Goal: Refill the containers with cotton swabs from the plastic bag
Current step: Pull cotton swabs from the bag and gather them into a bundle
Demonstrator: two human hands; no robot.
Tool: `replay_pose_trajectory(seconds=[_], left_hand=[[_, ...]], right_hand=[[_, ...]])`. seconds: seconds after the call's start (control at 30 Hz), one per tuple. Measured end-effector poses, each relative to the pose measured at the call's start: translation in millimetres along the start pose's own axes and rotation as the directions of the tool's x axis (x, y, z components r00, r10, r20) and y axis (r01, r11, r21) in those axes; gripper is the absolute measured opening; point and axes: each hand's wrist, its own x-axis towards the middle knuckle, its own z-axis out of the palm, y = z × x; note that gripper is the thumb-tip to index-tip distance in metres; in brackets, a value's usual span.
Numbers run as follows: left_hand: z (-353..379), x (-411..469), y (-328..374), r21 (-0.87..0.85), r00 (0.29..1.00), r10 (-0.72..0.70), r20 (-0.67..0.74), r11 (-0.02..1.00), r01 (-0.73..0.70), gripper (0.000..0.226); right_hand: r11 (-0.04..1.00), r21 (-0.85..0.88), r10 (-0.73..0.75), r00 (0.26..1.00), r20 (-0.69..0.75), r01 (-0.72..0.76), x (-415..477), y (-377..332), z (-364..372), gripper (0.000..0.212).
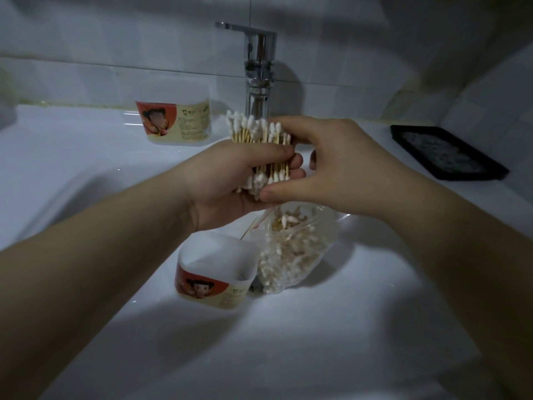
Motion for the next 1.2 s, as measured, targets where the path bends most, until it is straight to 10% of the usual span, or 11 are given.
replay_pose_trajectory(seconds=[0.2, 0.4, 0.6, 0.8, 1.03, 1.2], left_hand=[[3.2, -2.6, 2.2, -0.039, 0.998, -0.036, 0.042, 0.999, 0.038, 0.015], [4.6, -1.8, 0.6, -0.056, 0.999, -0.022, 0.045, 0.998, 0.024, 0.013], [5.8, -1.8, 0.5, -0.048, 1.0, 0.0, -0.005, 0.999, 0.0, 0.012], [-0.9, 5.2, 1.1, -0.049, 0.97, 0.124, -0.21, 0.989, -0.137, 0.007], [-1.5, 6.1, 1.0, 0.007, 0.943, 0.163, -0.289, 0.986, -0.168, 0.01], [-0.6, 6.3, -2.6, 0.053, 0.961, 0.147, -0.236, 0.989, -0.138, 0.009]], right_hand=[[1.0, -0.015, 0.018, 1.0, 0.023, -0.018, -2.0, -3.8, -0.6, 0.113], [0.996, -0.079, -0.055, 0.997, -0.052, 0.051, -1.1, -4.0, -1.5, 0.071], [0.996, -0.07, 0.061, 0.998, -0.001, -0.061, -3.1, 1.1, -15.0, 0.097], [0.986, 0.048, 0.149, 0.978, 0.143, -0.157, -5.0, 5.5, -21.8, 0.012], [0.953, -0.278, 0.227, 0.896, 0.382, -0.123, -5.3, 5.2, 0.1, 0.045], [0.956, -0.286, 0.173, 0.912, 0.371, -0.065, -2.7, 5.5, 14.4, 0.017]])
